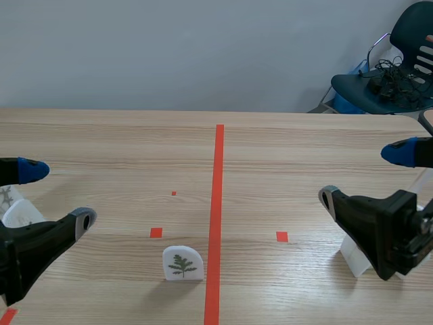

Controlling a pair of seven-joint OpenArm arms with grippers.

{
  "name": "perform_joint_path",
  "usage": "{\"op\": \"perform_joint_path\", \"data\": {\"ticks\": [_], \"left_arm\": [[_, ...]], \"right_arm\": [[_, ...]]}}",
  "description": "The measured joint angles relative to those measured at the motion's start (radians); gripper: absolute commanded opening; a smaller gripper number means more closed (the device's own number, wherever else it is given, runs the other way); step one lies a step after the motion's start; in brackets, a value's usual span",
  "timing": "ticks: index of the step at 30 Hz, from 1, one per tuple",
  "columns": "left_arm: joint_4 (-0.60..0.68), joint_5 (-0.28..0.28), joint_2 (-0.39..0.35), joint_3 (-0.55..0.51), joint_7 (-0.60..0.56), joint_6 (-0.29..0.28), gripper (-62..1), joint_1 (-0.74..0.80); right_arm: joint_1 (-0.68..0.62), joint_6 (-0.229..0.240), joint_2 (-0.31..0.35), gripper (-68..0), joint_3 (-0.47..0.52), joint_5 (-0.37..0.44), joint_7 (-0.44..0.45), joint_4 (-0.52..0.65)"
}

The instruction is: Do the leaf sorting experiment

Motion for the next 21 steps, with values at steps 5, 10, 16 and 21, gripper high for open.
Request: {"op": "perform_joint_path", "data": {"ticks": [5, 10, 16, 21], "left_arm": [[-0.002, 0.076, -0.003, 0.115, -0.004, 0.000, 1.4, 0.005], [-0.004, 0.222, -0.002, 0.277, -0.098, 0.000, 1.4, 0.005], [-0.106, 0.323, 0.004, 0.396, -0.158, 0.081, 1.4, -0.058], [-0.348, 0.353, 0.026, 0.444, -0.253, 0.104, 1.4, -0.203]], "right_arm": [[0.000, 0.000, 0.000, 0.4, 0.000, 0.000, 0.000, 0.000], [0.000, 0.000, 0.000, 0.4, 0.000, 0.000, 0.000, 0.000], [0.000, 0.000, 0.000, 0.4, 0.000, 0.000, 0.000, 0.000], [0.000, 0.000, 0.000, 0.4, 0.000, 0.000, 0.000, 0.000]]}}
